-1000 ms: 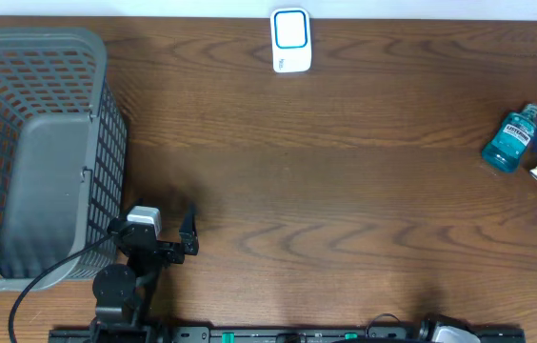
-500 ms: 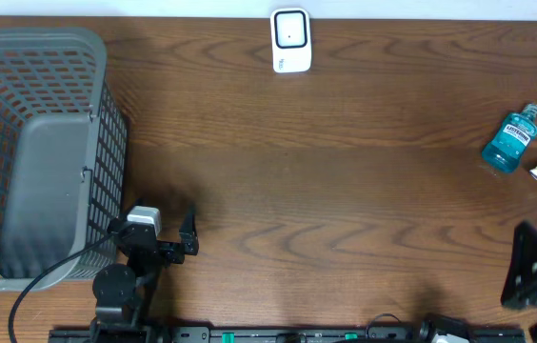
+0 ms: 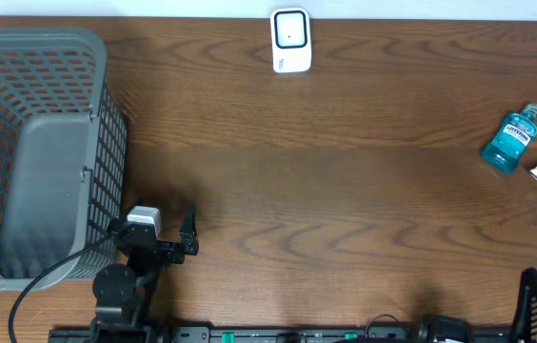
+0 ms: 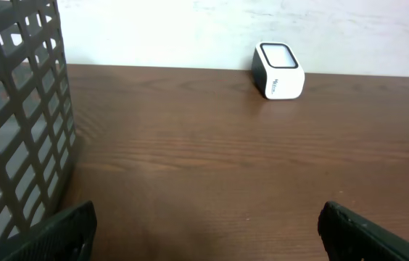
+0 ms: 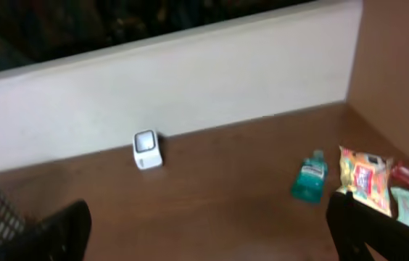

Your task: Scan the item barcode

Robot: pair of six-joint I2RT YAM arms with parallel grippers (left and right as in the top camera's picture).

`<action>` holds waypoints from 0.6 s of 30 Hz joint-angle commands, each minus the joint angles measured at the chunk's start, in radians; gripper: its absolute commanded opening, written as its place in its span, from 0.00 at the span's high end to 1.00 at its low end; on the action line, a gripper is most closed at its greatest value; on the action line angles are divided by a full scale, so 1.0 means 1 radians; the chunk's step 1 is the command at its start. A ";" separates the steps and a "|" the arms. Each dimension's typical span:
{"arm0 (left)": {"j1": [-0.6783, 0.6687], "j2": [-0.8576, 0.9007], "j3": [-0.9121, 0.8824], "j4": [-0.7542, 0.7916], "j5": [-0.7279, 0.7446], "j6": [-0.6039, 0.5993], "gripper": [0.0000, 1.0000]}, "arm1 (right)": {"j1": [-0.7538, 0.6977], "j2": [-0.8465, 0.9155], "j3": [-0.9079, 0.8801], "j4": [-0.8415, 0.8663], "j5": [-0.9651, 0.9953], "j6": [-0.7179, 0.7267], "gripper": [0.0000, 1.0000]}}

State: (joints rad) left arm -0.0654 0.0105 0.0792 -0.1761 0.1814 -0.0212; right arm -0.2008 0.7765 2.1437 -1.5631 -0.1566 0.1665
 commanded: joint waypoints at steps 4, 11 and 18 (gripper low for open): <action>0.003 -0.005 -0.016 -0.024 0.013 0.013 0.02 | 0.052 -0.133 -0.196 0.150 0.009 -0.019 0.01; 0.003 -0.005 -0.016 -0.024 0.013 0.013 0.02 | 0.117 -0.352 -0.589 0.447 0.008 -0.018 0.01; 0.003 -0.005 -0.016 -0.024 0.013 0.013 0.02 | 0.149 -0.537 -0.948 0.716 0.009 0.031 0.01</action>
State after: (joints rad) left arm -0.0654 0.0105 0.0792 -0.1761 0.1814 -0.0212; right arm -0.0635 0.3065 1.3197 -0.9211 -0.1566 0.1741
